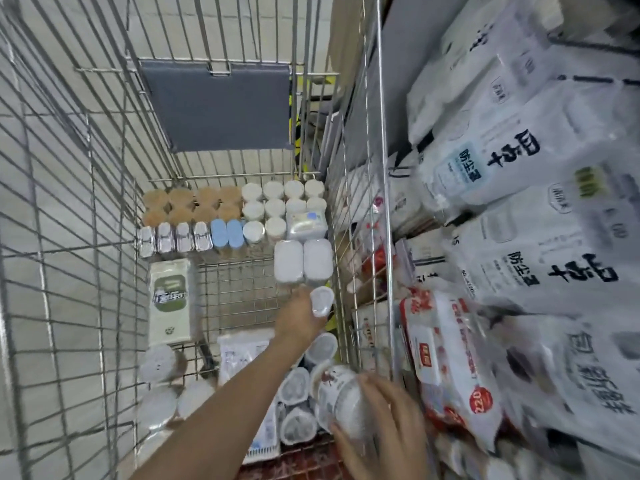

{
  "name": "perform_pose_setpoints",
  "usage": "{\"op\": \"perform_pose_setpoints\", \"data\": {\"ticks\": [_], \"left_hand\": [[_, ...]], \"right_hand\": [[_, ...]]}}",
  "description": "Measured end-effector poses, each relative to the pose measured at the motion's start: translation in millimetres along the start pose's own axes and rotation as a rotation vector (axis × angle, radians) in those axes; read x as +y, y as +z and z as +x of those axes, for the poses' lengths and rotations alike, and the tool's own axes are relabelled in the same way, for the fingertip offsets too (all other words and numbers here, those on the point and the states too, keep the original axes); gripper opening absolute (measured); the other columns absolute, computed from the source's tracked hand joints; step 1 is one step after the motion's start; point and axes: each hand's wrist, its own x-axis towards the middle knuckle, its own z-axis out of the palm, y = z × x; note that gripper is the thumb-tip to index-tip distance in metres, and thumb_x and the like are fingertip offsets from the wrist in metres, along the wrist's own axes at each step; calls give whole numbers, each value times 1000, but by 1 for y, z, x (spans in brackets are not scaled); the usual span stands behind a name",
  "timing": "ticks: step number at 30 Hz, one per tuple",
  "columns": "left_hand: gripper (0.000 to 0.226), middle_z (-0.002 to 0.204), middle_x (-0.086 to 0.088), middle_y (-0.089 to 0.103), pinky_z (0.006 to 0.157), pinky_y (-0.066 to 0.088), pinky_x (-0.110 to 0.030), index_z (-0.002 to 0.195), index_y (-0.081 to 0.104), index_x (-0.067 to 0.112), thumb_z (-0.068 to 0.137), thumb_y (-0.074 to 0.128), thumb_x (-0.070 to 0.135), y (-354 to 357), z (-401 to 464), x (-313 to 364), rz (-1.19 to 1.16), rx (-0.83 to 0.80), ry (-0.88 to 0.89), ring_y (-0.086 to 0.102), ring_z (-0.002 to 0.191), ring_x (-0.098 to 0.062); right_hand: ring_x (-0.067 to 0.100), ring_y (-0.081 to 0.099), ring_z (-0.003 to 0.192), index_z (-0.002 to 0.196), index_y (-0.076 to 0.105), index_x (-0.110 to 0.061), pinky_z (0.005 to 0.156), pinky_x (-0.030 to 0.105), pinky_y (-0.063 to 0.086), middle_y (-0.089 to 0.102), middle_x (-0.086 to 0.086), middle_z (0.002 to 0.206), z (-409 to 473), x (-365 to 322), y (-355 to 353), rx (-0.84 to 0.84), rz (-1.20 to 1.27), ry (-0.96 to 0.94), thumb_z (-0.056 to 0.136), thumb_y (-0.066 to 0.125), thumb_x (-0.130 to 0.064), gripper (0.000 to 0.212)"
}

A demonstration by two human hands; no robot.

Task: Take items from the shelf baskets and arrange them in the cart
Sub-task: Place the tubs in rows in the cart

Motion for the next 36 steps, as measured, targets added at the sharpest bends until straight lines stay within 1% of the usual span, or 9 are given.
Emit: {"op": "perform_pose_setpoints", "data": {"ticks": [3,7,12,15,19,24,30,33,36], "left_hand": [[39,112,-7,63,71,44,-30,116,52,16,80,66,19,9,9,-5,14,-35,-9,62,100,-27],[43,116,-8,61,73,39,-28,119,50,15,80,69,21,13,16,-12,-5,-103,15,59,106,-29],[33,113,-8,65,88,48,-36,120,60,14,89,60,23,9,18,-17,-59,-188,65,60,105,-29],[32,113,-11,66,89,48,-36,120,61,13,88,57,14,7,18,-20,0,-207,89,60,105,-30],[34,116,-8,64,87,45,-32,120,59,16,87,57,13,10,19,-21,40,-180,91,59,107,-29],[36,119,-12,63,91,47,-36,124,57,10,88,55,12,6,17,-21,-44,-158,51,58,109,-29],[34,125,-8,59,84,43,-25,126,57,10,93,52,10,-63,-46,-30,-190,113,106,56,107,-18],[32,120,-3,60,82,40,-24,124,58,13,92,57,13,-115,-113,-53,-10,333,224,57,104,-19],[30,112,-8,64,83,46,-36,121,58,9,91,56,15,-160,-173,-76,239,582,291,56,102,-23]], "right_hand": [[18,52,111,125,50,-26,103,30,35,61,0,118,-1,5,7,-16,-2,-24,89,47,-58,48],[14,50,116,125,52,-26,110,25,29,57,-3,123,-5,10,14,28,31,-6,82,60,-54,53],[10,49,114,123,52,-22,116,25,22,56,-4,121,-2,9,17,71,47,-37,85,54,-56,51],[10,48,114,123,51,-22,117,25,19,51,-5,122,-1,6,19,60,42,-29,87,50,-58,51],[11,49,112,122,51,-24,109,36,29,51,-7,121,0,6,21,82,6,-21,80,57,-55,53],[13,51,108,121,51,-21,115,36,17,60,0,114,1,3,20,48,-36,-16,89,42,-60,51],[17,50,106,123,50,-17,109,39,27,62,4,114,14,-15,24,-45,-149,-134,81,55,-48,53],[15,48,114,133,50,-17,96,33,44,55,0,126,27,-39,46,-227,-27,11,85,62,-50,59],[10,42,127,144,39,-26,98,23,39,43,-9,140,41,-63,84,-404,98,152,87,61,-53,66]]}}
